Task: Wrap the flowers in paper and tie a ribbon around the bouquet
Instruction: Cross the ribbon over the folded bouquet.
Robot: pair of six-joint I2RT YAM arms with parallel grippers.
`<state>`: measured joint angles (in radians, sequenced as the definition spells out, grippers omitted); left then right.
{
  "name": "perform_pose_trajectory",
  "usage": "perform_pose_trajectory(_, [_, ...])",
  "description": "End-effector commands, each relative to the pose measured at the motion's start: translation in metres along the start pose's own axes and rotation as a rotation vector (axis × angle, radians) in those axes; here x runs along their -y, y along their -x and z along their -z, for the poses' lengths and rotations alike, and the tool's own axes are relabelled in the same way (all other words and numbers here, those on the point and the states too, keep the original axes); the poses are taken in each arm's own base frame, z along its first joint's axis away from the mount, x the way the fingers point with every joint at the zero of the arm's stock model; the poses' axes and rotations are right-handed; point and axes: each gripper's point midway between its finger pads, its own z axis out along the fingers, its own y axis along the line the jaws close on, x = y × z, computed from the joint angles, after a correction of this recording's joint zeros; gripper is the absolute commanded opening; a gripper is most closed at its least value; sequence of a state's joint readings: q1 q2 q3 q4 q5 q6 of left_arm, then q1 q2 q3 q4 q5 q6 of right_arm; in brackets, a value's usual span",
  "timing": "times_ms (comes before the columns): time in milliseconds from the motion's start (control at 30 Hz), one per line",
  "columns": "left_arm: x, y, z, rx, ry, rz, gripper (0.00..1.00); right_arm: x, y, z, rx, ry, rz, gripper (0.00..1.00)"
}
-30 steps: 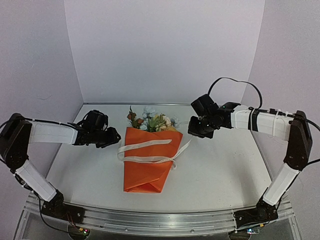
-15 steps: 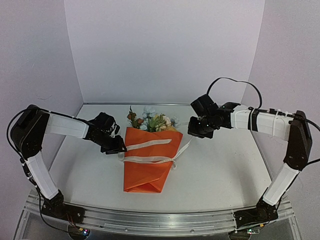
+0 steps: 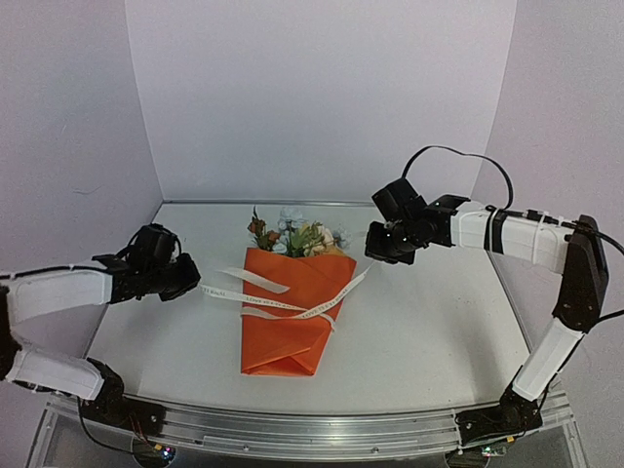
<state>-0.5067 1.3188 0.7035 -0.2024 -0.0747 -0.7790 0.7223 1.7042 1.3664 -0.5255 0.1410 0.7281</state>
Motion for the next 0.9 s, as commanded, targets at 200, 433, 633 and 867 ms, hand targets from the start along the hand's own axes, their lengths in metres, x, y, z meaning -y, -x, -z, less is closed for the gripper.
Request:
perform_pose_trajectory(200, [-0.035,-0.022,-0.014,0.005,0.077,0.290,0.13,-0.023,0.022,-0.005,0.019,0.041,0.010,0.00])
perform_pose_trajectory(433, [-0.023,-0.008,-0.020,0.002,0.093,0.208,0.30,-0.031,0.067,-0.010,0.082,0.057,-0.060,0.00])
perform_pose_trajectory(633, [-0.016,0.018,0.013,0.077,0.101,0.082,0.46,-0.023,0.083,-0.028,0.094,0.028,-0.110,0.00])
perform_pose_trajectory(867, [0.013,0.039,0.037,0.099,0.024,-0.050,0.65,-0.010,0.082,-0.047,0.081,-0.018,-0.123,0.08])
